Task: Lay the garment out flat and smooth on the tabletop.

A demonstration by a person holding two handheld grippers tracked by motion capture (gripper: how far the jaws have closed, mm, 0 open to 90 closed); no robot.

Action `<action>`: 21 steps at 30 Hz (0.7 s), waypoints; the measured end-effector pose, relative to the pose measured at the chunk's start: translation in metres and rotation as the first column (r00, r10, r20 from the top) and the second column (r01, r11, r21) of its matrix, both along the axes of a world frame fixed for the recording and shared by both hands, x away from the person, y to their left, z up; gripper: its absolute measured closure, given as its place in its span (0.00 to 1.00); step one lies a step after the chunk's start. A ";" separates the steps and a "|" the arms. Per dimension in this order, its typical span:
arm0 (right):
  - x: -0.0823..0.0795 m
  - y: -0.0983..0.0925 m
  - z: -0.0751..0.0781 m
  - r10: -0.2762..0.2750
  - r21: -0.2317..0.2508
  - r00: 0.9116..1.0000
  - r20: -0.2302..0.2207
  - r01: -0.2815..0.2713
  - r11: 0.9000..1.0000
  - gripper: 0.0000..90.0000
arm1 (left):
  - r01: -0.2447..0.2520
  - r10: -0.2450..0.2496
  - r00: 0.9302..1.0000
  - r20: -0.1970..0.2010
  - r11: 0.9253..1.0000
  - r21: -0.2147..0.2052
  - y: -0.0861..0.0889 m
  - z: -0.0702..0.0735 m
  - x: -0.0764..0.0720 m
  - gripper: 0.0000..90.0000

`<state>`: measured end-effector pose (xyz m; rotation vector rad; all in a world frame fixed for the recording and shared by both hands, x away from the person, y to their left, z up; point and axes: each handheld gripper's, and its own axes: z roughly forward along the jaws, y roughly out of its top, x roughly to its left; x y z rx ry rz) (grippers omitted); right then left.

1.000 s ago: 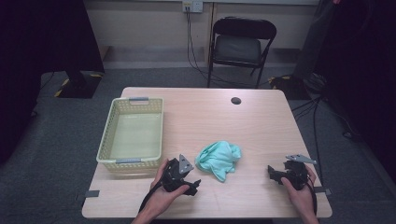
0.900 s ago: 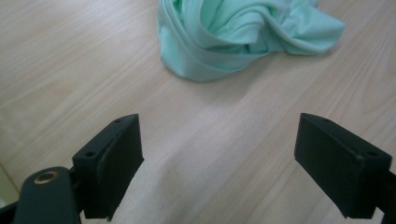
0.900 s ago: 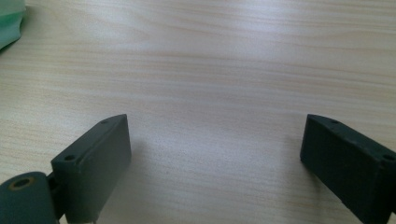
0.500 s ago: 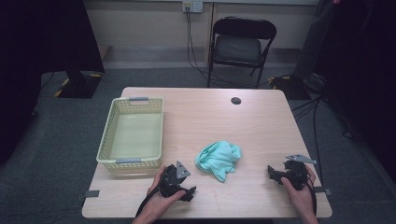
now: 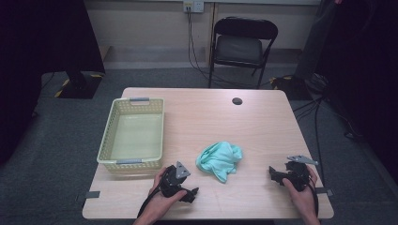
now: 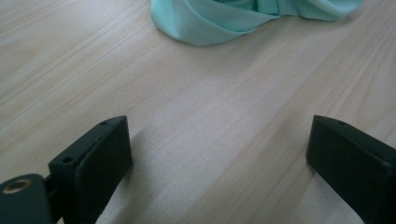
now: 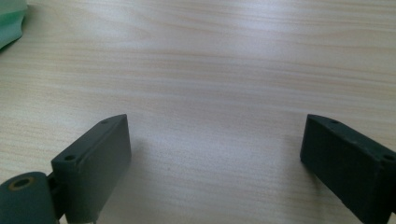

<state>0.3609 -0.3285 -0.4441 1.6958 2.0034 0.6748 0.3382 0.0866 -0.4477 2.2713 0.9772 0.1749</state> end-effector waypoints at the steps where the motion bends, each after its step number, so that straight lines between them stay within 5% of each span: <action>1: -0.001 0.000 0.000 0.001 0.000 1.000 0.001 -0.001 1.000 0.08 | 0.004 -0.004 1.000 0.000 1.000 -0.001 0.000 0.000 0.001 0.07; 12: -0.008 0.007 0.009 0.078 -0.004 0.997 0.016 -0.078 0.997 0.17 | -0.023 0.024 1.000 -0.005 1.000 0.008 -0.001 0.001 0.001 0.08; 19: -0.016 0.018 0.023 0.153 0.043 0.986 0.070 -0.157 0.987 0.23 | -0.015 0.015 1.000 0.007 0.999 0.029 -0.003 0.006 0.000 0.16; 21: -0.017 0.024 0.026 0.183 0.039 0.980 0.075 -0.186 0.982 0.24 | -0.002 0.002 1.000 -0.003 1.000 0.005 -0.003 0.010 0.000 0.15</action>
